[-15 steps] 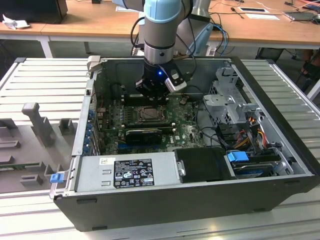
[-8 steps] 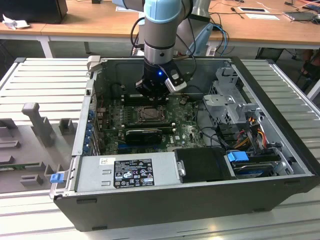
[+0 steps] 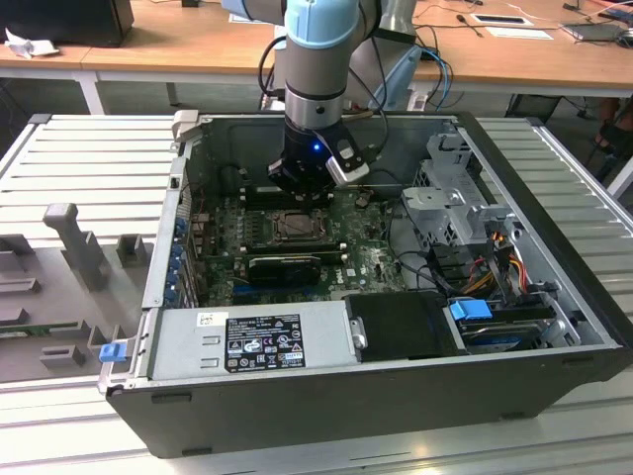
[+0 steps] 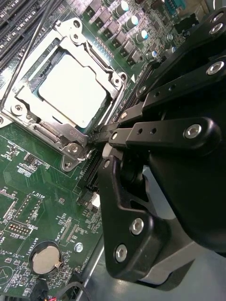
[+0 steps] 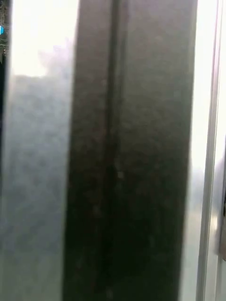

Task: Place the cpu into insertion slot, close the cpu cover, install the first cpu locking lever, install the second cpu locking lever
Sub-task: 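Install the first cpu locking lever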

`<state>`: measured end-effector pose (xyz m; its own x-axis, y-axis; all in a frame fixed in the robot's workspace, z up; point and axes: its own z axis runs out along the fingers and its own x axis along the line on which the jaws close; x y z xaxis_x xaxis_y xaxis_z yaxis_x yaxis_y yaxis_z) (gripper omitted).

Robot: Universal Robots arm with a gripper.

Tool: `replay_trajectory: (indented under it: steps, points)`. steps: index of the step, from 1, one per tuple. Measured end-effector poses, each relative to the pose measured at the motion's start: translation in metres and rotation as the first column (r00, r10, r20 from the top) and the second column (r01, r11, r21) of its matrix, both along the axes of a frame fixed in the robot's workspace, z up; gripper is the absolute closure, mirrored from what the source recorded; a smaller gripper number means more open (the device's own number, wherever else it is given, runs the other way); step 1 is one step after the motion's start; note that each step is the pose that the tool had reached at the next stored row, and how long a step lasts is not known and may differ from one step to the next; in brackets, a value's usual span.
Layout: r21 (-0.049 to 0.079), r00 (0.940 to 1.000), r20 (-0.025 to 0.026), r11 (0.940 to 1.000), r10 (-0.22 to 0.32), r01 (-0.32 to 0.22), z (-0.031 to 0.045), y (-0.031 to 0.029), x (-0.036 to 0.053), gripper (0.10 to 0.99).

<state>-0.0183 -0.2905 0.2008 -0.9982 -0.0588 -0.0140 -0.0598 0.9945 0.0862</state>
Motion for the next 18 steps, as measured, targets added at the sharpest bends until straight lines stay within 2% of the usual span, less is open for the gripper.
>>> replay_trajectory:
  steps: [2, 4, 8, 18]
  points:
    - [0.001, 1.0, 0.0003, 1.0, 0.0, 0.0, 0.0003, 0.0001, 0.0, 0.98]
    - [0.0, 1.0, 0.0003, 1.0, 0.0, 0.0, 0.0037, 0.0001, 0.0001, 0.98]
    - [-0.001, 1.0, 0.0002, 1.0, 0.0, 0.0, 0.0195, 0.0, 0.0, 0.98]
    - [-0.002, 1.0, 0.0002, 1.0, 0.0, 0.0, 0.0196, -0.0045, 0.0, 0.98]
